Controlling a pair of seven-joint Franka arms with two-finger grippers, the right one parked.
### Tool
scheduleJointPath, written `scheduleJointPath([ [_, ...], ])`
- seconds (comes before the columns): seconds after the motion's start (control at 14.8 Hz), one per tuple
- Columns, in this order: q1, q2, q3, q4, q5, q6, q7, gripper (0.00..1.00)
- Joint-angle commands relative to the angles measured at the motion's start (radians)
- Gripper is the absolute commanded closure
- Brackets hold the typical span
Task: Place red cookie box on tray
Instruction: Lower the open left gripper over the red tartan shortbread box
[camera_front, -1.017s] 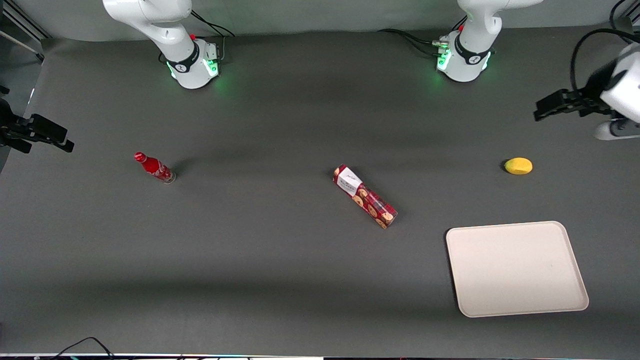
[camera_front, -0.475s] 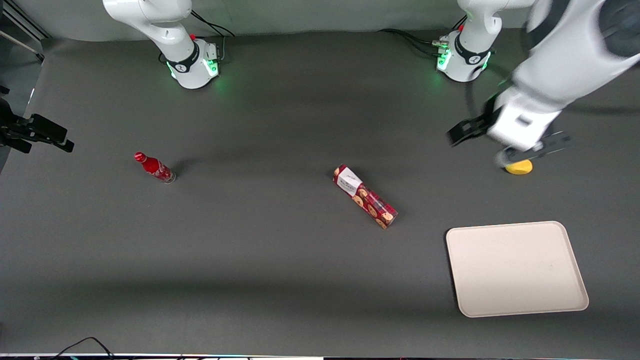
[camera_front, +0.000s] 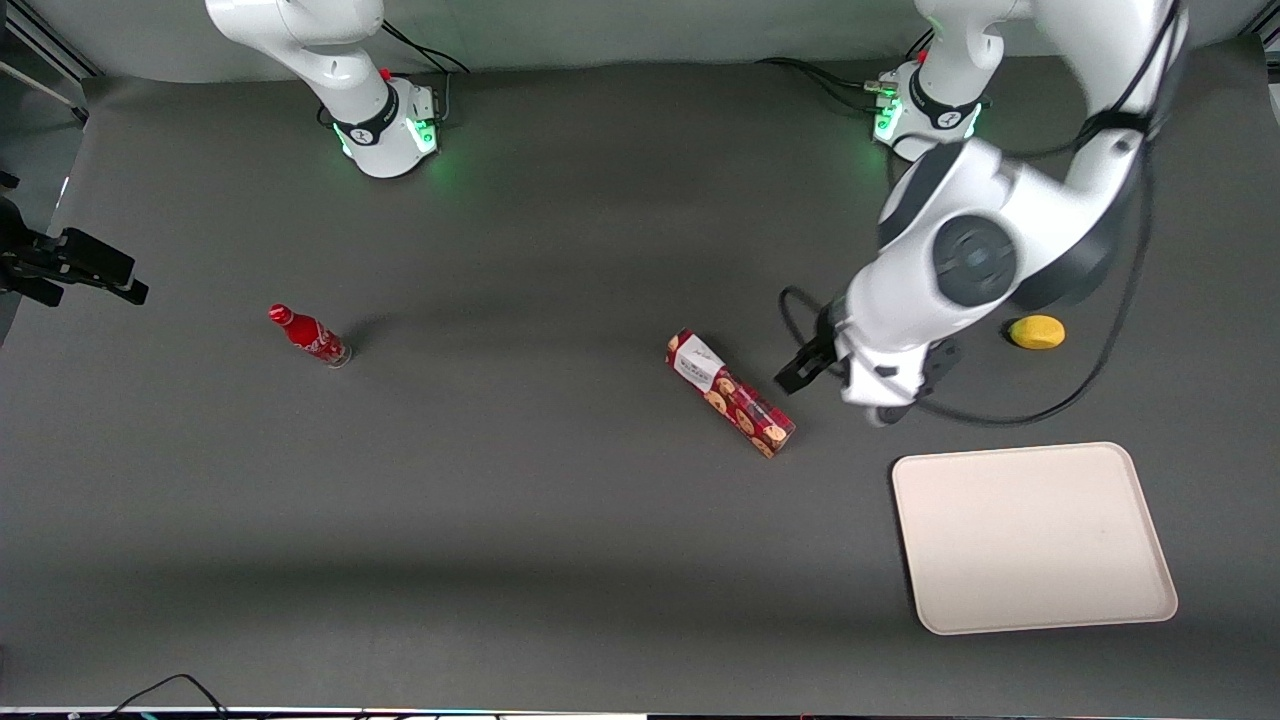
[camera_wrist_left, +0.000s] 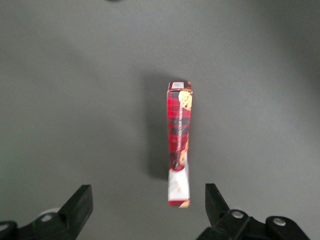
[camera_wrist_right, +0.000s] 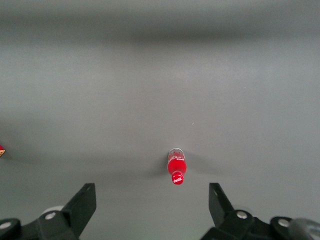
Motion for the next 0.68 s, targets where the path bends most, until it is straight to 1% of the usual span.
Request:
scheduleJointPath([
  [0.0,-0.056,0.153,-0.007,0.024,0.115,0.110,-0.194,0.00],
  [0.07,-0.061,0.193,-0.013,0.018,0.131,0.147,-0.209,0.00],
  [0.27,-0.086,0.274,-0.016,-0.018,0.230,0.212,-0.258,0.00],
  [0.41,-0.100,0.313,-0.016,-0.031,0.284,0.279,-0.315,0.00],
  [0.61,-0.101,0.360,-0.016,-0.042,0.356,0.354,-0.352,0.00],
])
